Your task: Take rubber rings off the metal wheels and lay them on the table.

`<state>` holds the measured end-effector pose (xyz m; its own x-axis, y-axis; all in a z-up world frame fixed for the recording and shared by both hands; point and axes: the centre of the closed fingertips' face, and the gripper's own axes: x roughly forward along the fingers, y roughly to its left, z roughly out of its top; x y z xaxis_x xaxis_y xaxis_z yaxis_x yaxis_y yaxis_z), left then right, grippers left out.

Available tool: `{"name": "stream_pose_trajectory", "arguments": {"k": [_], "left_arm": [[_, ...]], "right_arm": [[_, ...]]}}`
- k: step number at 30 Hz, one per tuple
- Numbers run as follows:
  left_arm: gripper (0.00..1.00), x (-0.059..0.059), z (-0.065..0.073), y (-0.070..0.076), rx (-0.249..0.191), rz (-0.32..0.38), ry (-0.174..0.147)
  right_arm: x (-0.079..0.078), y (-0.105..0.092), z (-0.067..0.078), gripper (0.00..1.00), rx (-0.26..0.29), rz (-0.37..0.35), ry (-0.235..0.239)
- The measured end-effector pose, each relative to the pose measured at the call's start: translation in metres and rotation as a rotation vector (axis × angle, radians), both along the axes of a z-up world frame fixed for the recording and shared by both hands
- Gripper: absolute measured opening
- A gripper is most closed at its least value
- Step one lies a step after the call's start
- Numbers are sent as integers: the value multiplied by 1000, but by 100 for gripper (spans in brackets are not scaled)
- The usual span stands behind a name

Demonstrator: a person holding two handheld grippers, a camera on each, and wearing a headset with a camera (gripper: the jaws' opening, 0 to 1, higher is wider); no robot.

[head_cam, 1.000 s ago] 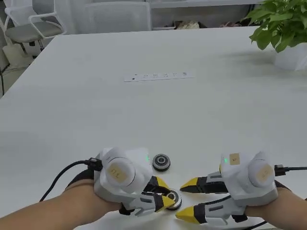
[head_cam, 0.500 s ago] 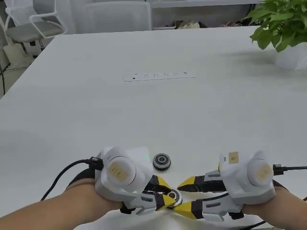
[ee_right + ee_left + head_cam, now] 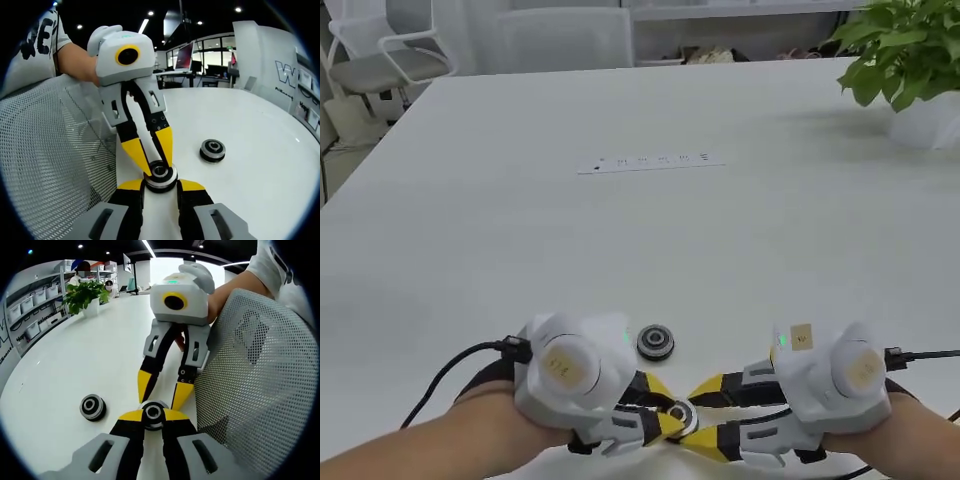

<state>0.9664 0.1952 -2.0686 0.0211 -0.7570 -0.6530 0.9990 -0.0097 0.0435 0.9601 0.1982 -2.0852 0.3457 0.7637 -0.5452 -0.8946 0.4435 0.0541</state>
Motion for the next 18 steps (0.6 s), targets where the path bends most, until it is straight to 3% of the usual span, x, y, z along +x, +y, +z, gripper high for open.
{"name": "stream_pose_trajectory", "arguments": {"k": [18], "left_arm": [[8, 0, 0, 0, -4, 10, -1]], "right_arm": [[-2, -6, 0, 17, -17, -18, -7]]}}
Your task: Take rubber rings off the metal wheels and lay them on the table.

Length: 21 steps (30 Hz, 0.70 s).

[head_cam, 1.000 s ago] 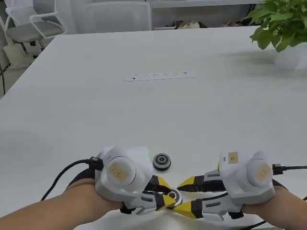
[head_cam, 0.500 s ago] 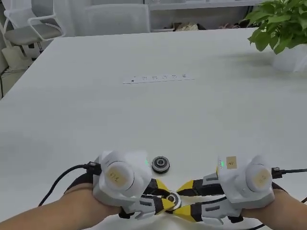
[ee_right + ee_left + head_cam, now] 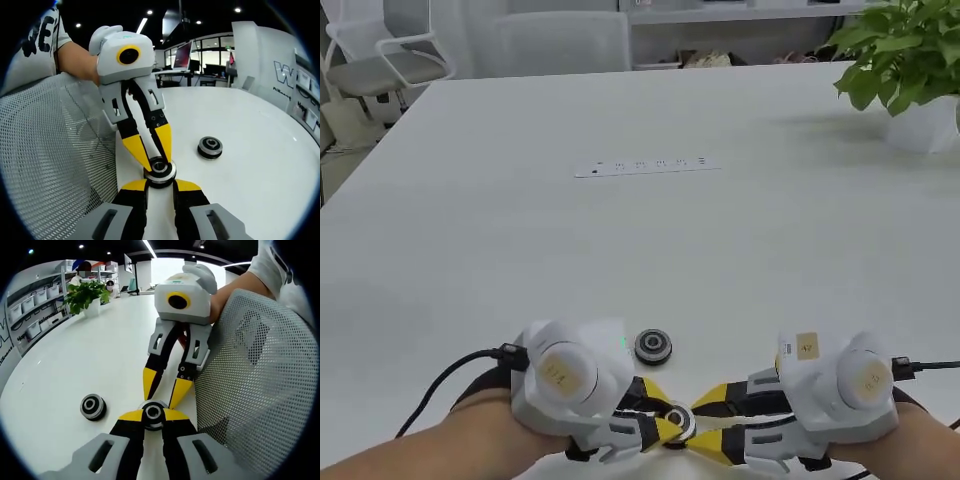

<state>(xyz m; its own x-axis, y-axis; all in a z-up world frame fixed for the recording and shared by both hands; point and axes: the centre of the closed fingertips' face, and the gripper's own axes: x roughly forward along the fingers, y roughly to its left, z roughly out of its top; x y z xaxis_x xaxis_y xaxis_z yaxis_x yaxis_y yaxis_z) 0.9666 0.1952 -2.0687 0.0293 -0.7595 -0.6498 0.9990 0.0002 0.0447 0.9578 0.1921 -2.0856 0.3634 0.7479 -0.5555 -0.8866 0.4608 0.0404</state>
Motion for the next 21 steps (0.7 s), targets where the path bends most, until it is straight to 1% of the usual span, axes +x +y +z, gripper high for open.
{"name": "stream_pose_trajectory", "arguments": {"k": [8, 14, 21], "left_arm": [[8, 0, 0, 0, 0, 5, 2], [8, 0, 0, 0, 1, 9, 5], [8, 0, 0, 0, 2, 11, 4]], "right_arm": [[-1, -3, 0, 12, -22, 2, -11], [-1, -3, -1, 12, -28, 3, -11], [0, -4, -1, 11, -18, -17, 12]]}}
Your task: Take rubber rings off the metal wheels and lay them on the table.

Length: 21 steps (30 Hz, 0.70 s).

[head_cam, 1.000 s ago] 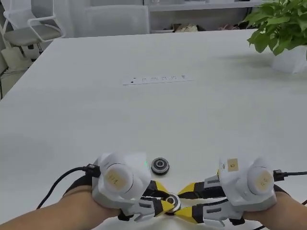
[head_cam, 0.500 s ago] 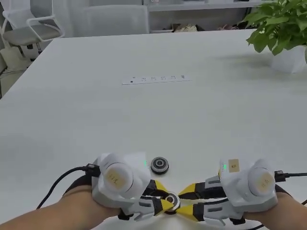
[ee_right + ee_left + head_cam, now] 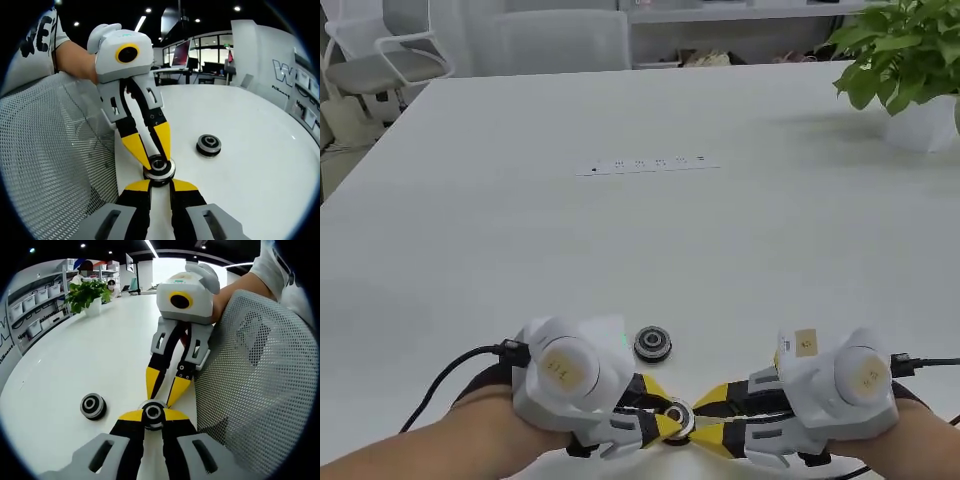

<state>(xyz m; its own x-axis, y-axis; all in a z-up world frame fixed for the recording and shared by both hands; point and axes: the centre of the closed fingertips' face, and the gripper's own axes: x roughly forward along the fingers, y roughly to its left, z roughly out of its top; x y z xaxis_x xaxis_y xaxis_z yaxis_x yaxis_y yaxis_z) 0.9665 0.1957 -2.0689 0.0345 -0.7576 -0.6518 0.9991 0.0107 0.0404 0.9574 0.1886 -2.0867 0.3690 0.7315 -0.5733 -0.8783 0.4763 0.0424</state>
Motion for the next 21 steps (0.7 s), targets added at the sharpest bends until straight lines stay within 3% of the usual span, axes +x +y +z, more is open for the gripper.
{"name": "stream_pose_trajectory", "arguments": {"k": [5, 7, 8, 9, 13, 21], "left_arm": [[8, 0, 0, 0, 1, 1, -1], [8, 0, 0, 0, 1, 2, -2], [8, 0, 0, 0, 0, 2, -1], [8, 0, 0, 0, 2, 2, -3], [8, 0, 0, -1, 3, 4, -4], [8, -1, 1, -1, 2, 0, -8]], "right_arm": [[0, 0, 0, 10, 13, -17, 17], [4, -5, -2, 2, 13, -54, 34], [3, -4, -3, 0, 58, -87, 93], [7, -6, -3, 0, 46, -81, 69], [7, -3, -1, 1, 31, -75, 62], [11, -6, -1, 0, 46, -109, 83]]}}
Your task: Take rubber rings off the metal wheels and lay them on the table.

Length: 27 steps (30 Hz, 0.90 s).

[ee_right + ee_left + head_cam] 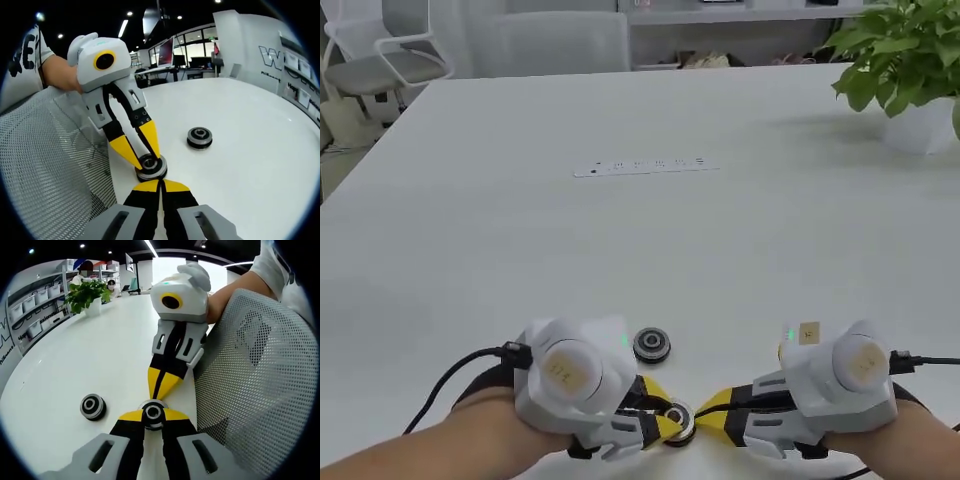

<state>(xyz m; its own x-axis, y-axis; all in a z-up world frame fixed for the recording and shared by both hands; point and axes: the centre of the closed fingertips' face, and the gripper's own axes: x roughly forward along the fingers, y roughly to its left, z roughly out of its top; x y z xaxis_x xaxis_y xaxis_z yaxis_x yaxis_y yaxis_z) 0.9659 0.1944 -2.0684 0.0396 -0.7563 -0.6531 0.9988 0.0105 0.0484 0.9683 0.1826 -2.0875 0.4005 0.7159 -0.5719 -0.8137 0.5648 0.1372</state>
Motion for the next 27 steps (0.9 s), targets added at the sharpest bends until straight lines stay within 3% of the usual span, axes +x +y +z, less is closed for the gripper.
{"name": "stream_pose_trajectory", "arguments": {"k": [3, 7, 17, 27], "left_arm": [[8, 0, 0, 0, 0, 1, -2], [8, 1, 0, -1, 1, 9, -1], [8, 1, 0, -1, 1, 17, 1], [8, 1, 0, -2, 3, 24, -2]], "right_arm": [[0, -1, 0, 0, -1, -2, -1], [1, -4, 2, 0, 44, -47, 40], [1, -4, 7, 0, 120, -106, 89], [1, -1, 14, 0, 176, -133, 98]]}}
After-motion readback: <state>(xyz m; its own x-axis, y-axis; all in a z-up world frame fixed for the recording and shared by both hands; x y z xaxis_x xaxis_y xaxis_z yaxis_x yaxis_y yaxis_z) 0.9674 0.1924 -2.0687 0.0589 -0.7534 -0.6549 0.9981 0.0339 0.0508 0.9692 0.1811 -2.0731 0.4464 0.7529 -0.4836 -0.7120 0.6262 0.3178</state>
